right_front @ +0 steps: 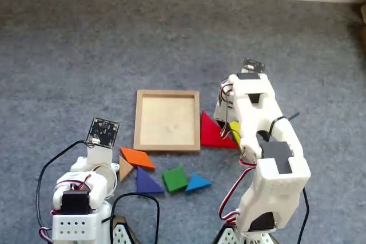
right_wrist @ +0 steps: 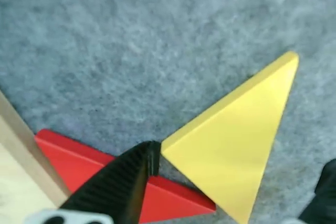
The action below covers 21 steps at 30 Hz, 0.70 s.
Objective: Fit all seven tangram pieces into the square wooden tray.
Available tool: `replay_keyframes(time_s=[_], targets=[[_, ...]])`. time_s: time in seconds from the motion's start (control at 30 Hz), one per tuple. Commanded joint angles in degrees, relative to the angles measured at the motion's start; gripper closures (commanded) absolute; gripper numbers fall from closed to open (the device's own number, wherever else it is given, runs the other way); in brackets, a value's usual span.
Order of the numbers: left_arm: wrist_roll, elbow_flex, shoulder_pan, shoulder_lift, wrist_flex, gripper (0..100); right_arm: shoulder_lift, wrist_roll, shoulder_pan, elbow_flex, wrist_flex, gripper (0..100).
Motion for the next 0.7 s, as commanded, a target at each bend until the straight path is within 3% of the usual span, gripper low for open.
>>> replay_keyframes(time_s=[0.0,0.67], targets=[[0.18,1.1,-0.4,-1.36,0.18,99,-0.13,-0.79,1.71,-2.77,-1.54,56.2],[0.18,1.1,-0.4,-1.36,0.18,99,-0.13,-3.6,3.47,-2.77,-3.21,56.3]])
